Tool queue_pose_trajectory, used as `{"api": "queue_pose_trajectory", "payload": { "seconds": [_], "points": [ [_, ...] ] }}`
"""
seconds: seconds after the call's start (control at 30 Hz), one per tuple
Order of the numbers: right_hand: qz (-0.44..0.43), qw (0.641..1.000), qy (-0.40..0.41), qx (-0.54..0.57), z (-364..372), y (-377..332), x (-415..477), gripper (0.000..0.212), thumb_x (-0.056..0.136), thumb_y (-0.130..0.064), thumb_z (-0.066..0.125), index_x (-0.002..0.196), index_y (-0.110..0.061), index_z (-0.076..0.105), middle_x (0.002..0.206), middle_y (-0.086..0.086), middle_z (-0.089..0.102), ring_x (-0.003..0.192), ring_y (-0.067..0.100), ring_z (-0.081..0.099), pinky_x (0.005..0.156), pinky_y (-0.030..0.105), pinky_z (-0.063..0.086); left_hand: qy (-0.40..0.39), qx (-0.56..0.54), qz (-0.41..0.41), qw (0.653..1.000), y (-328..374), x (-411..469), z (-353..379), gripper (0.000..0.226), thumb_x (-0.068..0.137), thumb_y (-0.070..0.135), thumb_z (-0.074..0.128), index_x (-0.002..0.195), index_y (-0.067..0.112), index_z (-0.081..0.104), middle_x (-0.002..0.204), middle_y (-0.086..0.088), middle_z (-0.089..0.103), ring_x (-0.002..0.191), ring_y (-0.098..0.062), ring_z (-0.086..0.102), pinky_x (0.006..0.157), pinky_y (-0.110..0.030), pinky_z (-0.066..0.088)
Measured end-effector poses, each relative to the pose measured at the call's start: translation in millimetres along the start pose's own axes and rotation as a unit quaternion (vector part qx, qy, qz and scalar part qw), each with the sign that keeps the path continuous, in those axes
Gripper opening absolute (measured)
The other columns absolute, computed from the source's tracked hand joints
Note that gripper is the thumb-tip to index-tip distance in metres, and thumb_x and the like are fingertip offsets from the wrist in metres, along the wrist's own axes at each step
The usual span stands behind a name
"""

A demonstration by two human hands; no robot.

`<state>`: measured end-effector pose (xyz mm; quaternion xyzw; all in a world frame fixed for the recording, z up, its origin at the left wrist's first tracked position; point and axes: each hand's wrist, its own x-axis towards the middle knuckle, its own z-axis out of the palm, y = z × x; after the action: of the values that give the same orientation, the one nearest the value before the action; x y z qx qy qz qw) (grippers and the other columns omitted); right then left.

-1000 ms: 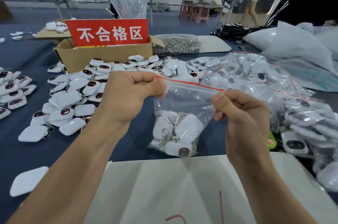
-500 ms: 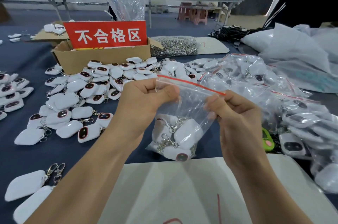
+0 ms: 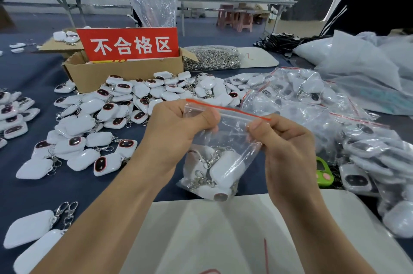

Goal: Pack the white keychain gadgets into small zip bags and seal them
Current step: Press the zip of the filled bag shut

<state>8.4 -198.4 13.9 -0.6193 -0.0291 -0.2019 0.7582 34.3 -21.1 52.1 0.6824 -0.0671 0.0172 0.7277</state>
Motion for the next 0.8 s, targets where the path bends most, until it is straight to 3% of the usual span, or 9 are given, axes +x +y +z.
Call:
{"api": "queue_pose_trajectory", "payload": {
  "seconds": [0.13,0.23,0.37,0.47,0.53,0.7,0.8],
  "points": [
    [-0.015,1.0,-0.02,-0.004,4,-2,-2,0.007,0.084,-0.014,0.075,0.08,-0.012,0.08,0.077,0.008,0.077,0.072,0.018,0.067,0.072,0.028,0.055,-0.008,-0.015,-0.032,0.999,0,-5,6,0.024,0.067,0.026,0.084,0.082,0.007,0.081,0.084,-0.015,0.078,0.076,-0.025,0.075,0.067,-0.032,0.06],
    [-0.027,0.999,-0.025,-0.009,8,-3,-5,0.009,0.088,-0.007,0.073,0.086,-0.009,0.081,0.08,0.011,0.079,0.075,0.017,0.071,0.073,0.026,0.057,-0.017,-0.002,-0.043,0.999,-3,-6,10,0.009,0.077,0.02,0.085,0.077,0.011,0.081,0.081,-0.014,0.078,0.074,-0.025,0.074,0.067,-0.036,0.057],
    [-0.028,0.999,-0.027,-0.009,9,-4,-6,0.008,0.091,0.001,0.072,0.09,-0.001,0.079,0.085,0.016,0.079,0.082,0.028,0.074,0.08,0.038,0.059,-0.029,-0.024,-0.032,0.999,0,-9,12,0.014,0.072,0.023,0.087,0.08,0.013,0.082,0.082,-0.013,0.077,0.075,-0.024,0.071,0.076,-0.044,0.054],
    [-0.028,0.999,-0.024,-0.007,11,-5,-7,0.009,0.091,0.005,0.07,0.085,0.002,0.077,0.081,0.02,0.077,0.076,0.024,0.07,0.076,0.032,0.056,-0.026,-0.032,-0.006,0.999,0,-10,14,0.002,0.08,0.009,0.081,0.079,0.01,0.082,0.081,-0.013,0.078,0.075,-0.021,0.072,0.072,-0.033,0.059],
    [-0.026,0.999,-0.023,-0.004,11,-5,-7,0.008,0.09,0.005,0.071,0.084,0.004,0.076,0.081,0.024,0.075,0.075,0.025,0.069,0.075,0.033,0.055,-0.027,-0.04,-0.003,0.999,1,-12,16,0.008,0.08,0.004,0.079,0.078,0.01,0.082,0.08,-0.013,0.078,0.073,-0.018,0.074,0.063,-0.026,0.058],
    [-0.029,0.999,-0.017,-0.009,9,-6,-7,0.007,0.088,0.004,0.073,0.081,0.003,0.076,0.079,0.025,0.074,0.075,0.029,0.068,0.075,0.036,0.053,-0.024,-0.067,-0.001,0.997,4,-13,18,0.01,0.064,0.021,0.082,0.07,0.013,0.078,0.07,-0.009,0.074,0.064,-0.014,0.07,0.059,-0.02,0.054],
    [-0.035,0.999,-0.02,-0.006,11,-6,-9,0.006,0.085,-0.004,0.074,0.084,-0.001,0.079,0.08,0.02,0.077,0.076,0.028,0.071,0.075,0.035,0.055,-0.023,-0.067,0.004,0.998,2,-14,20,0.014,0.079,0.004,0.078,0.068,0.012,0.076,0.074,-0.014,0.074,0.07,-0.017,0.07,0.063,-0.02,0.054]
  ]
}}
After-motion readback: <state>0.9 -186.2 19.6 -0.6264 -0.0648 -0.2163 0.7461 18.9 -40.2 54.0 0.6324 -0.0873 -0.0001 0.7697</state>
